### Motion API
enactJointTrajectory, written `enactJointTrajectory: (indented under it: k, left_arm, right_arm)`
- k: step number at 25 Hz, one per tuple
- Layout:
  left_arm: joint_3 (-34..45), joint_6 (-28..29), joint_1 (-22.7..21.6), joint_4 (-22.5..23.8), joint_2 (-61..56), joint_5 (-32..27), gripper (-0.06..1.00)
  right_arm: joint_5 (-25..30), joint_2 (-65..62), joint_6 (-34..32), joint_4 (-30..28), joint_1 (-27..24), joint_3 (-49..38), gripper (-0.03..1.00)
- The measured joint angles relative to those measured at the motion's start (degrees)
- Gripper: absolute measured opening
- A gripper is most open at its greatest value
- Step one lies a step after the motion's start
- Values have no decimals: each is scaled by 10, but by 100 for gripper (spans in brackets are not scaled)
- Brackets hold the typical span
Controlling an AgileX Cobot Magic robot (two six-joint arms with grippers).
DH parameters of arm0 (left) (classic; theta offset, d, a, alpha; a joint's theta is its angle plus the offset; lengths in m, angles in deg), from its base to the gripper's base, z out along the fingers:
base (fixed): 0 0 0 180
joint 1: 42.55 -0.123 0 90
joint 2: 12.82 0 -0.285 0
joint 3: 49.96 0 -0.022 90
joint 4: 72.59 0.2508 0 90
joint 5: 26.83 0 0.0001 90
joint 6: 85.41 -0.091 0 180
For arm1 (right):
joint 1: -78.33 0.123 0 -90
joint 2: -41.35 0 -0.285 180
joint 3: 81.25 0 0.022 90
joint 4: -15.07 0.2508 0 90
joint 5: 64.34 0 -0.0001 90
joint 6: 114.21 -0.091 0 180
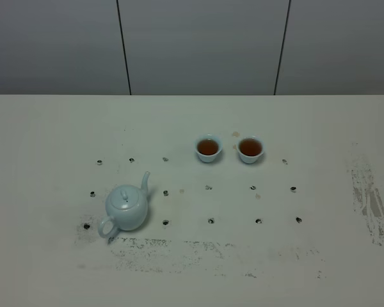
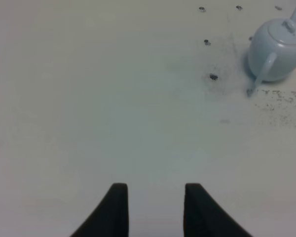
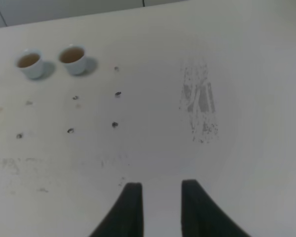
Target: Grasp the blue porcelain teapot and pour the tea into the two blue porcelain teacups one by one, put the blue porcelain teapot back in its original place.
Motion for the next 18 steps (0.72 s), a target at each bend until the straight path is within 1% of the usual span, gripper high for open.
enactJointTrajectory:
  k: [18]
  left_arm:
    - [0,-1,0,0,0,0,34]
  right_arm:
    - [0,0,0,0,0,0,21]
